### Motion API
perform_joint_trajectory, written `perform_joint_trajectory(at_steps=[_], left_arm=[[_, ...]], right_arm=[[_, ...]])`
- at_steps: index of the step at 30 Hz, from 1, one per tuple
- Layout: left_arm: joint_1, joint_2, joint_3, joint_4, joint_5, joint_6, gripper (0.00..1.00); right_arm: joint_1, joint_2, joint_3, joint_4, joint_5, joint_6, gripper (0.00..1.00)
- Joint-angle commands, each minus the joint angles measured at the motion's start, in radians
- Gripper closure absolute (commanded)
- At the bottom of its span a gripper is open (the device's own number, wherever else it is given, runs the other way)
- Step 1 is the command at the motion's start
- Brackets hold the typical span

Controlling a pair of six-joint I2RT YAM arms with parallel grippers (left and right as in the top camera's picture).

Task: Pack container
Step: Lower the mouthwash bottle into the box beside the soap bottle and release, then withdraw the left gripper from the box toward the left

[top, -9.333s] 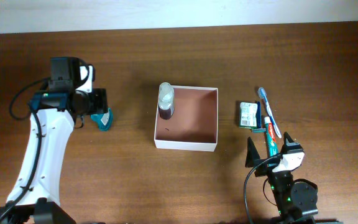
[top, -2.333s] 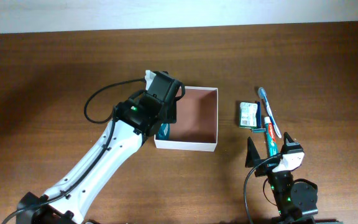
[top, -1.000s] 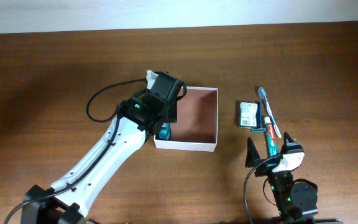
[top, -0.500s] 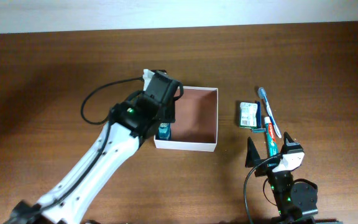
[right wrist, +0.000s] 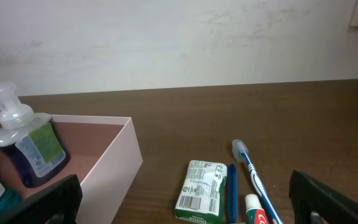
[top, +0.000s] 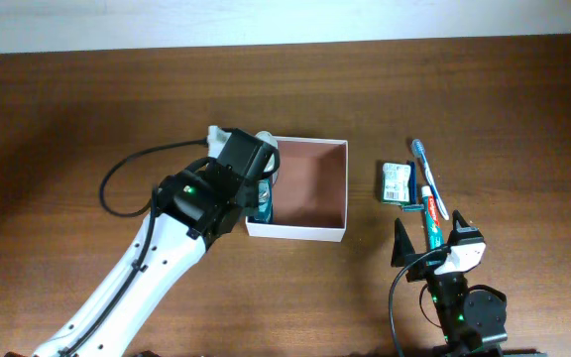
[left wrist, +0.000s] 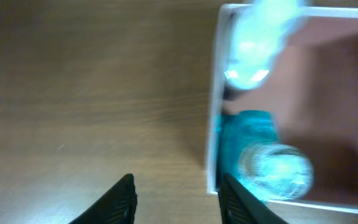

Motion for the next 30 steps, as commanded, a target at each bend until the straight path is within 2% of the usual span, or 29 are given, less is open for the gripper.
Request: perform_joint_trajectory(at_steps=[1, 5, 6, 8, 13, 18, 24, 30], left_arm=[[0.024, -0.008, 0.013, -0.005, -0.082, -0.076, 0.64], [0.042, -0.008, 0.012, -0.009, -0.026, -0.075, 0.76], [0.044, -0.008, 0.011, -0.009, -0.014, -0.075, 0.81], [0.047, -0.008, 0.008, -0.014, -0.008, -0.075, 0.99], [0.047, -0.008, -0.002, -0.029, 0.01, -0.075, 0.99], [0.084, -0.008, -0.027, -0.027, 0.095, -0.074, 0.99], [0.169, -0.008, -0.103, 0.034, 0.293, -0.005, 1.0], [0.229, -0.008, -0.209, 0.169, 0.447, 0.027, 0.99]], right_arm=[[0.005, -0.01, -0.005, -0.007, -0.002, 0.0, 0.02], [0.005, -0.01, -0.005, -0.007, -0.002, 0.0, 0.02], [0.005, -0.01, -0.005, -0.007, -0.002, 0.0, 0.02], [0.005, -0.01, -0.005, -0.007, -0.002, 0.0, 0.02], [0.005, -0.01, -0.005, -0.007, -0.002, 0.0, 0.02], [0.005, -0.01, -0.005, -0.007, -0.002, 0.0, 0.02], [0.005, -0.01, -0.005, -0.007, -0.002, 0.0, 0.02], [0.005, -0.01, -0.005, -0.007, -0.002, 0.0, 0.02]])
